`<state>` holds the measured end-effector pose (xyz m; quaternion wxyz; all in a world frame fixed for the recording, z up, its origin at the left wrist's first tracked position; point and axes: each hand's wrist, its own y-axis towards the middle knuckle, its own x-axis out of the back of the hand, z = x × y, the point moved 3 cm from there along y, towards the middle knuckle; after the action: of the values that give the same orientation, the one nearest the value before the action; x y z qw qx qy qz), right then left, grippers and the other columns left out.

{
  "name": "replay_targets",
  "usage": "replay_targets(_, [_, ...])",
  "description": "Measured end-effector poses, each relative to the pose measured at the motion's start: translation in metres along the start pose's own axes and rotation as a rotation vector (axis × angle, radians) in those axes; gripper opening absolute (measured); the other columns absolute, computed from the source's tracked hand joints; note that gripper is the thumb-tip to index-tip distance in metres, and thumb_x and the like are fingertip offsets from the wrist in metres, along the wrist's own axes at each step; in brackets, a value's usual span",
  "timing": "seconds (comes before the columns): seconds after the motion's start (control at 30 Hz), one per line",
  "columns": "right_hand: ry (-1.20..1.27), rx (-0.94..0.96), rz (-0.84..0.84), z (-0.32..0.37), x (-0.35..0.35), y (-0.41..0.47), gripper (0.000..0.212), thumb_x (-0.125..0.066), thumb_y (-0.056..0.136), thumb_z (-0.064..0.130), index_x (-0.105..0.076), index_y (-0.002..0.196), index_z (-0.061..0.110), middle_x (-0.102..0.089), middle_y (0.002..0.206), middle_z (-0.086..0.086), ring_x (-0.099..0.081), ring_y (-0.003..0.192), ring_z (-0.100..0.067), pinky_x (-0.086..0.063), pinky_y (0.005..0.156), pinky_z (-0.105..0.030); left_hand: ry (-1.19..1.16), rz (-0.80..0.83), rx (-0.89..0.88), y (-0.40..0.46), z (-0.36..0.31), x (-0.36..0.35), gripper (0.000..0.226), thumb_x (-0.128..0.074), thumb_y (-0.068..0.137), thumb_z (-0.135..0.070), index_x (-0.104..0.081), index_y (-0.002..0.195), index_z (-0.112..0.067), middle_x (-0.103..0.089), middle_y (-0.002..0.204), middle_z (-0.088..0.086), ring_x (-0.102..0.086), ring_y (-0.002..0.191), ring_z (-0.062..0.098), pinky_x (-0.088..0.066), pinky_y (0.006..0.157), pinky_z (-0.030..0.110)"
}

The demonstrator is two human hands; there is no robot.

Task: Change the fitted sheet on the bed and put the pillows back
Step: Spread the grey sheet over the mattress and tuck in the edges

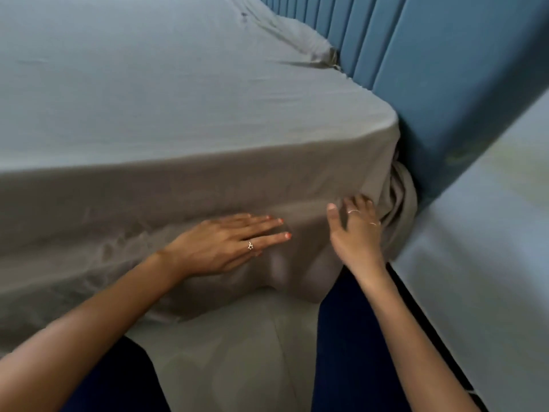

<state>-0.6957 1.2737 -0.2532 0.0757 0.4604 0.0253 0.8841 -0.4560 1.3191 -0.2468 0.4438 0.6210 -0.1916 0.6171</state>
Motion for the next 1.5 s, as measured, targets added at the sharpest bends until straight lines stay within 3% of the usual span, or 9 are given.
replay_targets(0.2, [-0.3, 0.131, -0.053, 0.006, -0.003, 0.005, 0.079, -0.015, 0.095, 0.06, -0.035, 0.146, 0.004, -0.029, 0.155, -0.011, -0.015, 0.146, -0.019, -0.002, 0.118, -0.045, -0.12, 0.148, 0.024, 0.014, 0.018, -0.003, 0.055, -0.025, 0.103, -0.047, -0.023, 0.151, -0.021, -0.038, 0.152, 0.006, -0.045, 0.134, 0.019, -0.033, 0.11, 0.03])
replay_targets(0.4, [-0.218, 0.09, -0.022, 0.005, -0.02, 0.01, 0.086, -0.015, 0.092, 0.065, -0.002, 0.151, 0.003, 0.002, 0.16, -0.012, 0.006, 0.148, -0.019, 0.007, 0.117, -0.041, -0.065, 0.11, 0.079, 0.019, 0.019, -0.002, 0.06, -0.021, 0.102, -0.052, -0.037, 0.147, -0.017, -0.038, 0.151, 0.007, -0.048, 0.132, 0.019, -0.047, 0.101, 0.032])
replay_targets(0.53, [-0.208, 0.105, -0.085, 0.009, -0.015, 0.017, 0.083, -0.019, 0.095, 0.061, -0.014, 0.15, -0.001, -0.012, 0.158, -0.017, -0.003, 0.148, -0.022, 0.008, 0.116, -0.041, -0.029, 0.09, 0.057, 0.02, 0.017, -0.001, 0.058, -0.027, 0.102, -0.046, -0.047, 0.141, -0.007, -0.042, 0.148, 0.012, -0.049, 0.13, 0.022, -0.033, 0.108, 0.027])
replay_targets(0.8, [0.149, 0.092, -0.167, 0.026, 0.009, 0.032, 0.087, -0.028, 0.086, 0.068, -0.056, 0.128, -0.003, -0.038, 0.15, -0.013, -0.007, 0.148, -0.02, 0.004, 0.119, -0.033, 0.051, 0.05, 0.135, 0.021, 0.016, 0.002, 0.057, -0.032, 0.101, -0.046, -0.045, 0.142, -0.009, -0.043, 0.148, 0.009, -0.049, 0.131, 0.019, -0.036, 0.106, 0.025])
replay_targets(0.93, [0.215, 0.164, -0.067, 0.016, 0.015, 0.035, 0.086, -0.025, 0.085, 0.069, -0.054, 0.133, 0.003, -0.033, 0.153, -0.008, -0.003, 0.148, -0.018, 0.0, 0.121, -0.034, 0.088, 0.02, 0.183, 0.027, 0.017, 0.002, 0.057, -0.035, 0.099, -0.044, -0.046, 0.141, -0.009, -0.051, 0.142, 0.007, -0.058, 0.12, 0.019, -0.051, 0.09, 0.029])
replay_targets(1.1, [-0.328, 0.385, -0.044, -0.038, 0.017, 0.049, 0.083, -0.007, 0.088, 0.069, -0.04, 0.143, 0.017, -0.036, 0.152, -0.004, -0.021, 0.144, -0.02, -0.014, 0.118, -0.044, 0.143, -0.03, 0.326, 0.032, 0.01, -0.003, 0.054, -0.032, 0.1, -0.046, -0.054, 0.136, -0.013, -0.061, 0.131, 0.004, -0.069, 0.1, 0.022, -0.059, 0.069, 0.032])
replay_targets(1.27, [-0.516, 0.465, 0.073, -0.05, 0.033, 0.073, 0.073, -0.004, 0.091, 0.066, -0.038, 0.144, 0.029, -0.037, 0.151, 0.007, -0.024, 0.143, -0.009, 0.0, 0.118, -0.04, 0.191, -0.03, 0.564, 0.064, 0.0, 0.003, 0.053, -0.034, 0.095, -0.049, -0.07, 0.115, -0.017, -0.074, 0.086, 0.005, -0.068, 0.059, 0.026, -0.048, 0.04, 0.029])
replay_targets(1.4, [0.163, 0.323, 0.322, -0.048, 0.056, 0.099, 0.033, -0.042, 0.102, 0.027, -0.062, 0.124, 0.014, -0.058, 0.132, -0.003, -0.051, 0.121, 0.003, -0.029, 0.106, -0.015, 0.219, 0.061, 0.515, 0.07, -0.004, 0.006, 0.038, -0.073, 0.08, -0.019, -0.068, 0.117, -0.013, -0.074, 0.089, 0.007, -0.065, 0.051, 0.029, -0.043, 0.034, 0.029])
replay_targets(1.5, [0.521, 0.213, 0.183, -0.055, 0.065, 0.103, 0.019, -0.062, 0.089, 0.0, -0.067, 0.106, -0.006, -0.07, 0.099, -0.009, -0.062, 0.081, 0.014, -0.043, 0.081, -0.005, 0.38, 0.001, 0.271, 0.063, -0.003, 0.012, 0.041, -0.056, 0.072, -0.003, -0.072, 0.11, -0.006, -0.074, 0.091, 0.007, -0.065, 0.049, 0.023, -0.033, 0.03, 0.02])
